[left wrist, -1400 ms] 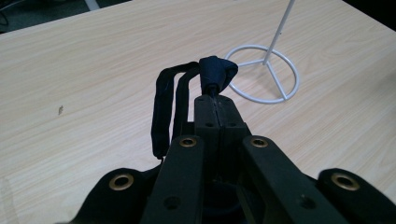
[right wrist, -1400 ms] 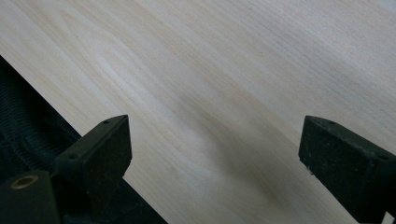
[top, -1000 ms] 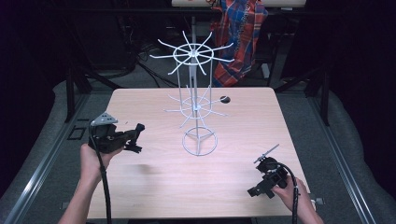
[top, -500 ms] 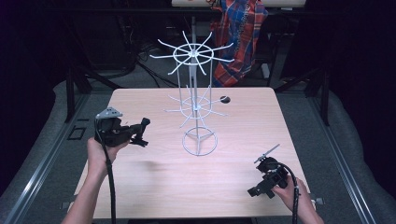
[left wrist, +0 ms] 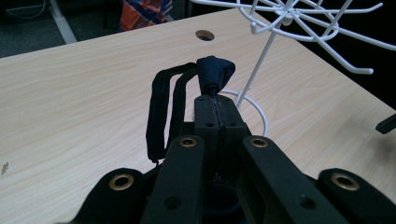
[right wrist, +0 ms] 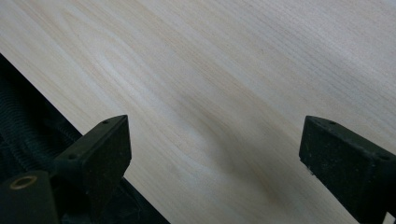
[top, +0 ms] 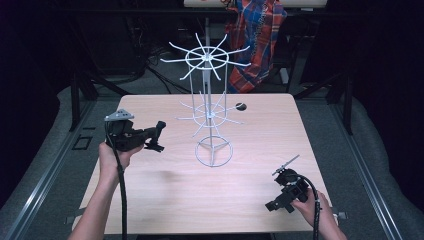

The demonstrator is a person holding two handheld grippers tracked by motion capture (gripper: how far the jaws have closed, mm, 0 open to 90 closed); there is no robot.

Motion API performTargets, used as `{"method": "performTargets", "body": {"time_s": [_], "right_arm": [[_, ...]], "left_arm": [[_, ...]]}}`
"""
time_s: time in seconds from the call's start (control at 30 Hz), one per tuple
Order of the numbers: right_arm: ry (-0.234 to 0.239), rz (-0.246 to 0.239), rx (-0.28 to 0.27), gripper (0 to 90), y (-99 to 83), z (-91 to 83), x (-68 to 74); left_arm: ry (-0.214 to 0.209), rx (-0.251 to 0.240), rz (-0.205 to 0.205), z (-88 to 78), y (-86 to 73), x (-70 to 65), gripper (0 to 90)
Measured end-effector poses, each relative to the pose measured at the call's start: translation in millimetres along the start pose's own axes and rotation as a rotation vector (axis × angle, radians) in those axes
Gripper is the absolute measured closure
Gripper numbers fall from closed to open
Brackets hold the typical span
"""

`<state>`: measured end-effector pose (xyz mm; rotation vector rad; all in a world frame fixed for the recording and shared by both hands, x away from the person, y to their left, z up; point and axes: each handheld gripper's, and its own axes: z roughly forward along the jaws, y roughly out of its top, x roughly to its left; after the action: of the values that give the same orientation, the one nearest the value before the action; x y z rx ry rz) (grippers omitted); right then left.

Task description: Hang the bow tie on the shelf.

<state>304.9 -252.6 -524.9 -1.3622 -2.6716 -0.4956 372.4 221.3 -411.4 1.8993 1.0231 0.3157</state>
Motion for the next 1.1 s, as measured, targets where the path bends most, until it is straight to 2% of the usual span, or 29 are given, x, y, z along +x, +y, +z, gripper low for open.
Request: {"method": "performTargets", "body": {"time_s": [0.03,0.07,0.1,0.17,0.43,0.67,0.8,0.93,1.03,1.1], "right_arm": [[-0.009,-0.008,0.008,8.6,0.0,-1.1,-0.5],[-0.016,0.013,-0.010,8.7,-1.2,0.2,0.7],[-0.002,0.006,0.004,8.6,-0.8,-0.3,-0.3],[-0.010,-0.003,0.015,8.6,-0.7,-0.8,-1.2],[-0.007,0.008,-0.006,8.5,-2.7,-1.0,-0.2],[-0.014,-0.010,0.010,8.5,-2.4,-2.9,-1.2],[-0.008,0.021,-0.018,8.6,-3.3,0.0,0.8],[-0.013,-0.010,0.015,8.6,-2.2,-2.8,-1.9],[-0.009,0.008,-0.005,8.6,-2.9,-1.9,-0.8],[-0.020,0.001,0.002,8.7,-2.7,-3.7,-0.2]], "left_arm": [[0.001,-0.002,0.001,0.7,0.7,-0.6,89.8],[-0.004,0.000,0.003,1.1,1.4,-0.7,89.8],[-0.003,-0.002,0.002,1.9,2.2,-1.4,89.8],[-0.006,-0.003,0.001,1.9,2.7,-1.2,89.8],[-0.002,-0.016,0.003,-1.3,5.9,0.0,89.8],[-0.001,-0.032,0.001,1.5,9.2,0.9,89.8],[-0.006,-0.040,0.009,3.6,12.9,-1.0,89.8],[-0.021,-0.045,0.014,6.1,16.1,-3.0,89.8],[-0.029,-0.047,0.022,7.7,17.6,-4.7,89.8],[-0.031,-0.051,0.028,7.9,18.4,-7.0,89.8]]}}
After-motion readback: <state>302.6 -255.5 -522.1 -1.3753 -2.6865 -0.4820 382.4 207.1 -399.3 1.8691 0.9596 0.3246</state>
